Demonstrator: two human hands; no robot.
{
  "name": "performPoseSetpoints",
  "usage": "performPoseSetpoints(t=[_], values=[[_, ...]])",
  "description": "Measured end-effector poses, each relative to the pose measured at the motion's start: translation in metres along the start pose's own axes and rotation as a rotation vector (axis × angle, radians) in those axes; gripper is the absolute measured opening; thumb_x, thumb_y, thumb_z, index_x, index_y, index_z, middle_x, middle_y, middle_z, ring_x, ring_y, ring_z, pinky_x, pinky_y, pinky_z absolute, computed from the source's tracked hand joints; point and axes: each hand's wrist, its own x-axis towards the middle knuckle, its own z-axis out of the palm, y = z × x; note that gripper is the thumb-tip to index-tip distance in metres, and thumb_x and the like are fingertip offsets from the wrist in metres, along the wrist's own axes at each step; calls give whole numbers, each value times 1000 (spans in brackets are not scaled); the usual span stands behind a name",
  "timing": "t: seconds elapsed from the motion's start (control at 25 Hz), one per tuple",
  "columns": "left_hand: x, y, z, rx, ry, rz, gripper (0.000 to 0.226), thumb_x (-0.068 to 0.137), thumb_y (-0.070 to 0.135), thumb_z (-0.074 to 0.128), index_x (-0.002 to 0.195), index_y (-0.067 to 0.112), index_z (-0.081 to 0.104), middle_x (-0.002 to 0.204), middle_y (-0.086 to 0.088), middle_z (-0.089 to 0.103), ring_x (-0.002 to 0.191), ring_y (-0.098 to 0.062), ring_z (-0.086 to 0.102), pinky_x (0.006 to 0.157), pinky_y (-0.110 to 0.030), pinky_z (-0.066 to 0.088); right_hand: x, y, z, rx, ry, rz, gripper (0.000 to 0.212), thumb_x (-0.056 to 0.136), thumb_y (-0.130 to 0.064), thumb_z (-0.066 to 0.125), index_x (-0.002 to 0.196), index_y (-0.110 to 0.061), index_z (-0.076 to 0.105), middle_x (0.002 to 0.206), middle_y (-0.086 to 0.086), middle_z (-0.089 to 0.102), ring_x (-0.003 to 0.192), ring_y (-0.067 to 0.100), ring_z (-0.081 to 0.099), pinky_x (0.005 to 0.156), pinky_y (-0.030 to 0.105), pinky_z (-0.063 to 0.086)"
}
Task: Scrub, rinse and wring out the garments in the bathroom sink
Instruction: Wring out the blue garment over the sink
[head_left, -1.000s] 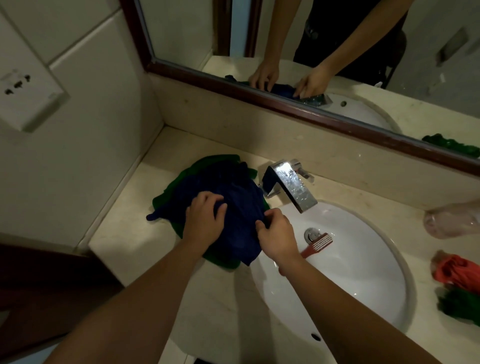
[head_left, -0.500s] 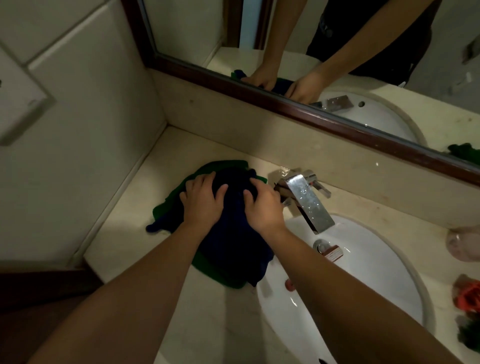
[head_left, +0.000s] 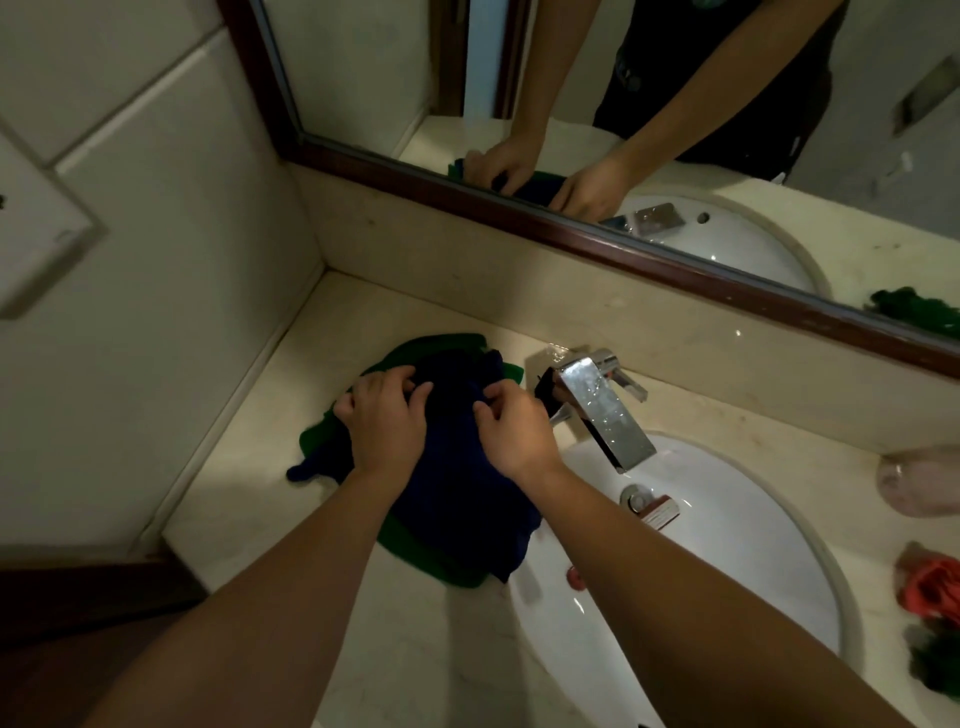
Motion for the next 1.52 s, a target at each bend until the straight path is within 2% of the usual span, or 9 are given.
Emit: performPoseSetpoints(t=[0.16,0.32,0.4,0.56,0.68,0.96,1.16,1.32,1.52], values=[[-5,19,-15,-222,-88,53,20,106,27,49,110,17,67,107,-4,64,96,-22,58,89,-34,42,-24,-4,-20,214,-8,-31,33,106,-28,50,137,-20,61,112,-4,68,107,13,63,95,28,48],[-12,55,-44,-418,-190,163,13,105,25,53,105,21,66,100,7,66,88,1,59,78,-9,44,-40,-5,-42,502,35,-45,37,109,-27,45,145,-26,55,141,-4,61,130,10,55,114,36,42],[-19,78,-54,-479,-285,204,12,103,24,57,104,21,68,98,12,68,91,4,62,78,-7,46,-51,-5,-57,597,-48,-107,39,110,-25,45,148,-27,52,146,-8,56,134,7,51,116,31,40],[-38,122,-63,-537,-327,273,10,99,21,62,101,21,72,96,12,72,92,-1,66,84,-18,52,-80,4,-88,726,-104,-133,26,108,-31,49,117,-22,71,109,-5,71,103,9,65,96,31,51],[-54,154,-65,-553,-336,333,10,99,19,63,99,21,72,94,12,72,90,-1,66,83,-18,52,-97,19,-116,613,74,-230,24,106,-25,54,86,-19,65,78,-4,60,72,9,55,71,33,45],[-95,246,-54,-514,-333,541,18,104,28,55,96,16,67,87,10,66,81,-1,62,70,-17,48,-140,59,-203,504,399,-351,17,104,-27,59,89,-31,67,81,-12,67,76,8,63,66,23,48],[-134,273,-1,-406,-394,452,56,99,54,30,63,19,53,58,8,53,53,0,50,53,-28,29,-164,100,-254,391,394,-400,15,101,-22,62,91,-18,72,82,-11,69,79,4,64,72,19,49],[-164,312,27,-458,-384,367,57,105,49,30,58,23,48,57,6,52,49,-2,50,49,-20,31,-177,146,-289,354,435,-317,18,102,-27,62,86,-28,69,77,-16,66,77,-2,61,67,12,43],[-169,364,31,-480,-281,430,51,107,39,37,61,19,38,57,4,39,50,-6,38,48,-19,28,-191,185,-317,235,252,-249,22,103,-41,56,85,-35,68,79,-12,70,76,1,65,67,24,49]])
